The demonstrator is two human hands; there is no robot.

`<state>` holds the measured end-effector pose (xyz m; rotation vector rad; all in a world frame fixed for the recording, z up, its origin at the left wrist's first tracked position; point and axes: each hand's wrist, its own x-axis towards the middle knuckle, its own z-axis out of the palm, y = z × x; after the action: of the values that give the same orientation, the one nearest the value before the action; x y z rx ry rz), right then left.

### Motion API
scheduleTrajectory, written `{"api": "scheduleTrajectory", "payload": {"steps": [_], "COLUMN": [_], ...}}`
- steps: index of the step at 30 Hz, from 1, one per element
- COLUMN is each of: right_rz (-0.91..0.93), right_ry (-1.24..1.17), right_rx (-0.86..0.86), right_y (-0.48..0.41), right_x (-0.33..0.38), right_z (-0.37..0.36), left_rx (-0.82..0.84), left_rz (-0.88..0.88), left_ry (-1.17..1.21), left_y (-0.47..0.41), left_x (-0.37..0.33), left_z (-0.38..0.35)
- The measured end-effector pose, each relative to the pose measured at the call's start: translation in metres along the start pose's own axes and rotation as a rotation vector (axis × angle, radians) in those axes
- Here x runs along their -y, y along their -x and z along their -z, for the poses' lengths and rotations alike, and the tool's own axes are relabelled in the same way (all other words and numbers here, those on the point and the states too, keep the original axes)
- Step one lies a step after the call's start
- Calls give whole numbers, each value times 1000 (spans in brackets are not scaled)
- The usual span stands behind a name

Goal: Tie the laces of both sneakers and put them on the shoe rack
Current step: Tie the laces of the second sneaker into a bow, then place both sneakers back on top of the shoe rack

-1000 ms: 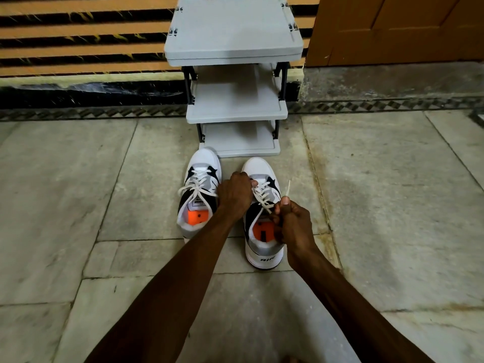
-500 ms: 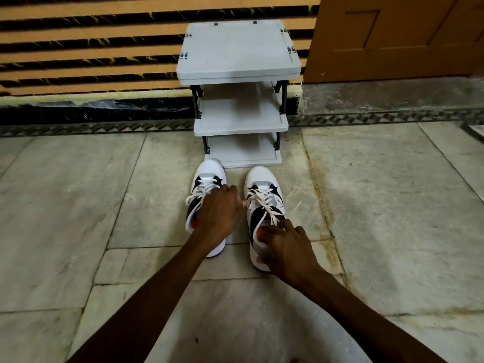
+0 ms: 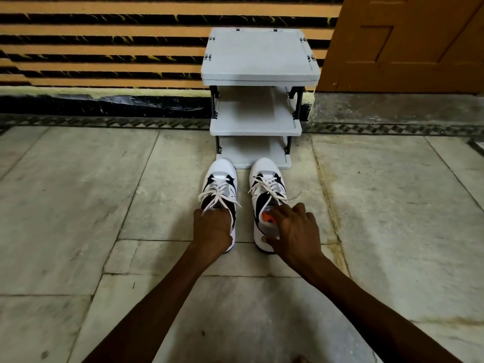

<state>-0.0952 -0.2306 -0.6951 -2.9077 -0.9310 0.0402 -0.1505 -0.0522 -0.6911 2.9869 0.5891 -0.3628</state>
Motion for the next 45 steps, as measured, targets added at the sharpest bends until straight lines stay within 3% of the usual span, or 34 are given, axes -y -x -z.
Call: {"api": "scheduleTrajectory", "payload": {"steps": [5, 8, 13, 17, 23, 33, 37, 45], "right_rz": [-50, -6, 29, 44, 89, 193, 231, 279], "right_ry": [-163, -185, -178, -136, -101, -69, -35, -25], "right_rx": [236, 245, 184, 125, -9, -94, -137, -411], "right_y": [-10, -12, -2, -1, 13, 40, 57, 49], "right_x": [-5, -8, -6, -5, -2, -1, 1, 0], "right_z": [-7, -3, -6, -5, 11, 149, 207, 278], "left_rx": [-162, -221, -59, -161, -287, -328, -396, -546], "left_rz": [-6, -97, -215, -152, -143, -292, -284, -293], "left_ry": [209, 215, 456, 497, 310, 175, 249, 333], "left_y": [5, 8, 15, 22, 33, 91, 126, 127], "left_x": [-6, -10, -4, -9, -12, -4, -3, 0], "left_z": [-9, -10, -17, -12, 9, 118, 171, 243]}}
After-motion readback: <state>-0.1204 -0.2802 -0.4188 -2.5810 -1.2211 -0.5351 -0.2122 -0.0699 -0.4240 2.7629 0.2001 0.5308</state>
